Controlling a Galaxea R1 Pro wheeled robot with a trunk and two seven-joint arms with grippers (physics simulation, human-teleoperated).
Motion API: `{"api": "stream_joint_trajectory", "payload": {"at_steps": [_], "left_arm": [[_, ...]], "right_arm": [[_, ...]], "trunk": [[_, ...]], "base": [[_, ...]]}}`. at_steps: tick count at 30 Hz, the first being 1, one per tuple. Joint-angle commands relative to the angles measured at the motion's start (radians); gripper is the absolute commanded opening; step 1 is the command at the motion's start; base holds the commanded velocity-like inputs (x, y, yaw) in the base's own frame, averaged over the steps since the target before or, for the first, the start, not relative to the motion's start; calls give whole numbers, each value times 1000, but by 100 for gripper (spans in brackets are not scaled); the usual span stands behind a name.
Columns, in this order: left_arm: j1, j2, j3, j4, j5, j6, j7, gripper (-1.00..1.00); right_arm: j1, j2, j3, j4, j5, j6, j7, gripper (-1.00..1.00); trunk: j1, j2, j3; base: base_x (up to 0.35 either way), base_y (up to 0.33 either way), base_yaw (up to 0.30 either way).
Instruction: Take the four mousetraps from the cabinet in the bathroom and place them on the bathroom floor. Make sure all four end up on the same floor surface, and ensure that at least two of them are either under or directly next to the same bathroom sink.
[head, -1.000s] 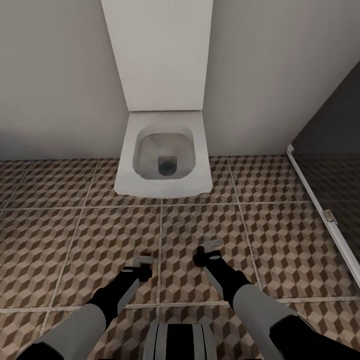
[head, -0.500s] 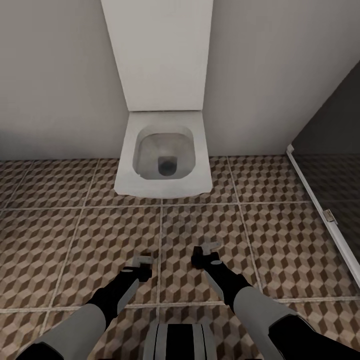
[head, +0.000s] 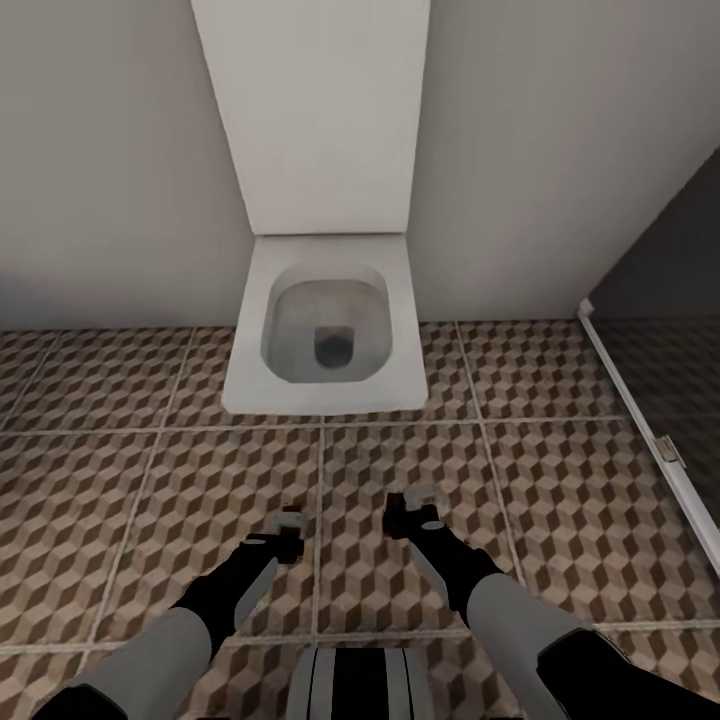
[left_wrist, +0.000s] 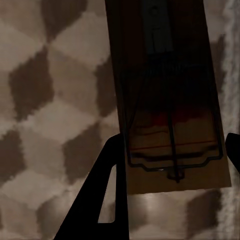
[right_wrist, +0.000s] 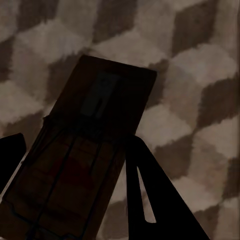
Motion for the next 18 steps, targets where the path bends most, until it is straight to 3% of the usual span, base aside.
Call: {"api": "stream_joint_trajectory", "payload": {"at_steps": [1, 18], "left_arm": [[0, 1, -8, -2, 10, 4, 10, -100], [0, 1, -8, -1, 10, 4, 10, -100]], "right_arm": [[0, 0, 8, -1, -10, 4, -8, -100], [-1, 0, 8, -1, -10, 4, -8, -100]], "trunk": [[0, 0, -1], [0, 0, -1]], "base": [[208, 0, 0], [211, 30, 0]]}}
